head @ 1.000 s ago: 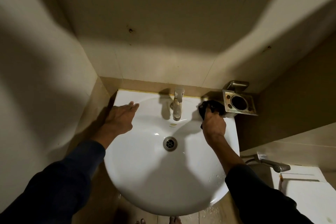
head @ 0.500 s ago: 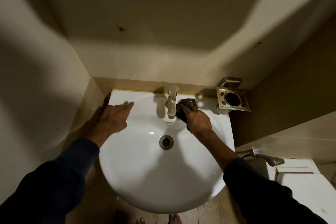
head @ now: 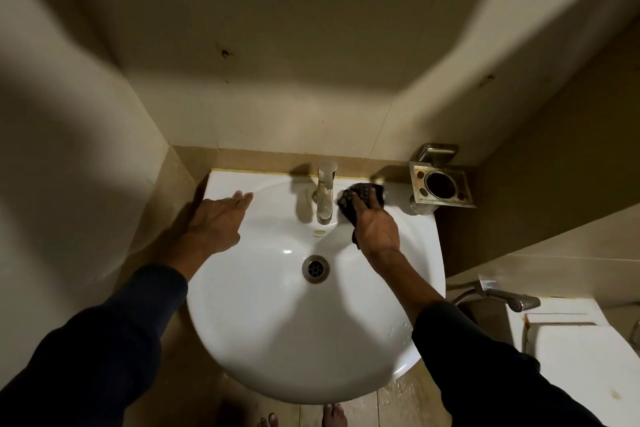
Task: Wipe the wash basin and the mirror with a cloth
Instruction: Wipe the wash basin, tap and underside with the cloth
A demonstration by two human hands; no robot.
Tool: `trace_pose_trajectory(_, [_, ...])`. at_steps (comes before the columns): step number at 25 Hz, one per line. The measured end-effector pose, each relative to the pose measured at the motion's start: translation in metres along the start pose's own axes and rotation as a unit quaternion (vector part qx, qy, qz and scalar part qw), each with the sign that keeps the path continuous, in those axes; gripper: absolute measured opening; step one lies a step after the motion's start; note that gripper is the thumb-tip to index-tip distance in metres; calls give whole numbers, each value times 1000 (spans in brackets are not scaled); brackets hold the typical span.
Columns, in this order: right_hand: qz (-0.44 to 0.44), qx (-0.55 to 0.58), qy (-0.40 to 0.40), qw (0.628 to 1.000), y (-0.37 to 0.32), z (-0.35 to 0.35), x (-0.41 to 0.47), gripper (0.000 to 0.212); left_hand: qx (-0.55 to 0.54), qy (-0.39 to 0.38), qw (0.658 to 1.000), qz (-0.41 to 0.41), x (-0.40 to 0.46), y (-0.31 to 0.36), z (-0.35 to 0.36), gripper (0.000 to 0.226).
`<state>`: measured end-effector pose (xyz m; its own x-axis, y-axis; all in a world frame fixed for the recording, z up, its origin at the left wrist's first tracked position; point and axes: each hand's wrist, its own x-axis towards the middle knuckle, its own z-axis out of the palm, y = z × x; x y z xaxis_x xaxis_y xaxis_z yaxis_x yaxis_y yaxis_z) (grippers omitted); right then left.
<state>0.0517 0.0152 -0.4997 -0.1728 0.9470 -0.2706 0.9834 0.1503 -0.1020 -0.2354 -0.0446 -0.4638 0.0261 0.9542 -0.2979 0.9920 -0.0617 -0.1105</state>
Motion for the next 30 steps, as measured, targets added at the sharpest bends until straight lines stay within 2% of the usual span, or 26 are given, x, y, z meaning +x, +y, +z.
trace_pose_trajectory(2, [-60,-22,-29,998,-5,-1,5,94,2,-1,1000,-1,0,1,1,82])
trace_pose_trajectory(4, [-77,-36,-37,996,-1,-5,10,93,-2,-7,1000,-4,1,1,1,82])
trace_pose_trajectory(6, [-38,-34,-18,999,14,-6,6,90,-4,-8,1000,1,1,2,0,82])
trace_pose_trajectory(9, [88,-11,61,994,33,1,-5,79,-15,-16,1000,0,-2,4,-2,82])
trace_pose_trajectory(11, [118,2,75,990,29,6,-11,80,-25,-24,999,-8,-4,5,-5,82])
trace_pose_trajectory(15, [69,41,23,996,-17,13,-26,93,-28,-19,999,-14,-6,4,-11,82])
trace_pose_trajectory(19, [12,78,21,997,-74,25,-44,84,-20,-36,999,-24,-7,3,-20,79])
trace_pose_trajectory(21, [-5,89,25,996,-89,30,-47,91,-19,-41,998,-31,-7,2,-22,79])
trace_pose_trajectory(25, [-83,70,-15,994,-113,33,-44,103,-33,-49,997,-44,-4,-1,-24,80])
trace_pose_trajectory(30, [-47,73,-6,996,-153,5,1,88,-35,-59,997,-44,-9,-1,-27,81])
